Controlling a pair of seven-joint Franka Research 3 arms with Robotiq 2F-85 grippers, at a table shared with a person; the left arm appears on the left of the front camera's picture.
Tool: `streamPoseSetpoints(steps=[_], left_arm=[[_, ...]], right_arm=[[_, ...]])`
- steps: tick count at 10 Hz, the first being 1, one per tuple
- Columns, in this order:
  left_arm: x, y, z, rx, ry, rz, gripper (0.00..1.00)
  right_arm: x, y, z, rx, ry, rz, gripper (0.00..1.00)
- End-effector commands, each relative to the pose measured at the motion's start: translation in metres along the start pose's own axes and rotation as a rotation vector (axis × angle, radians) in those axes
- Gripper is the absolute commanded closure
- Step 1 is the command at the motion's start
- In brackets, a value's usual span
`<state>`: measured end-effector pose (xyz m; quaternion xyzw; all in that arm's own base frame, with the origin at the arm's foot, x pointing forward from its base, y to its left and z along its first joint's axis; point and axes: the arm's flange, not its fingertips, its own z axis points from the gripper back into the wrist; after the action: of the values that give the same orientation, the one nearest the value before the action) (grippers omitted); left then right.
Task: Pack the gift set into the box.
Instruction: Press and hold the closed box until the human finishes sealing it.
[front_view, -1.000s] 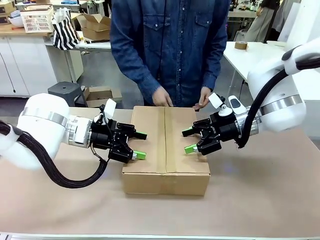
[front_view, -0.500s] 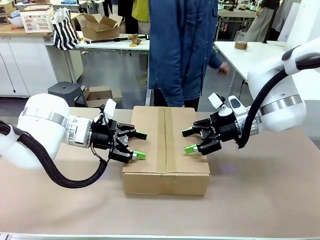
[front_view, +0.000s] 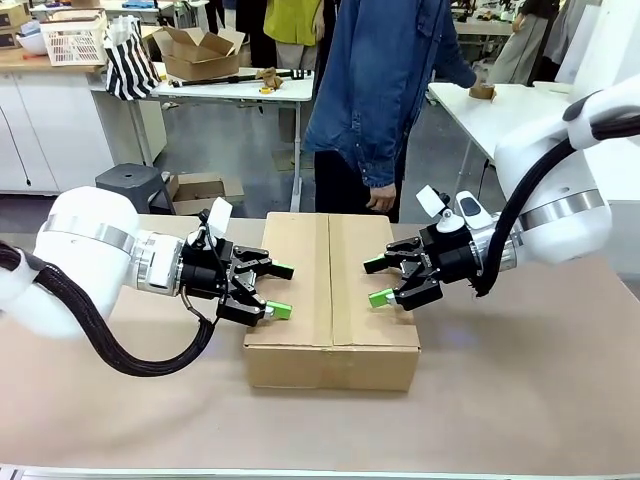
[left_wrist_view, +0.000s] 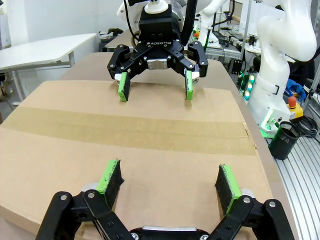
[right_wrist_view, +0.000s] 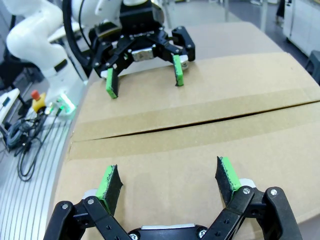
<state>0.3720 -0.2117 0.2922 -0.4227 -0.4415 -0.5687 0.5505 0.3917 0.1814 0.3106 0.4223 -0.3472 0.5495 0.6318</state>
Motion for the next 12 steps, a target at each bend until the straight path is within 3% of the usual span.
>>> streamPoseSetpoints(steps=[1, 12], left_arm=[[-0.0012, -0.0011, 0.0002, 0.000, 0.003, -0.003, 0.00], [-0.0012, -0.0011, 0.0002, 0.000, 0.003, -0.003, 0.00]], right_arm=[[-0.0022, 0.0001, -0.0012, -0.002, 0.009, 0.004, 0.00], [-0.0022, 0.0001, -0.0012, -0.002, 0.009, 0.004, 0.00]])
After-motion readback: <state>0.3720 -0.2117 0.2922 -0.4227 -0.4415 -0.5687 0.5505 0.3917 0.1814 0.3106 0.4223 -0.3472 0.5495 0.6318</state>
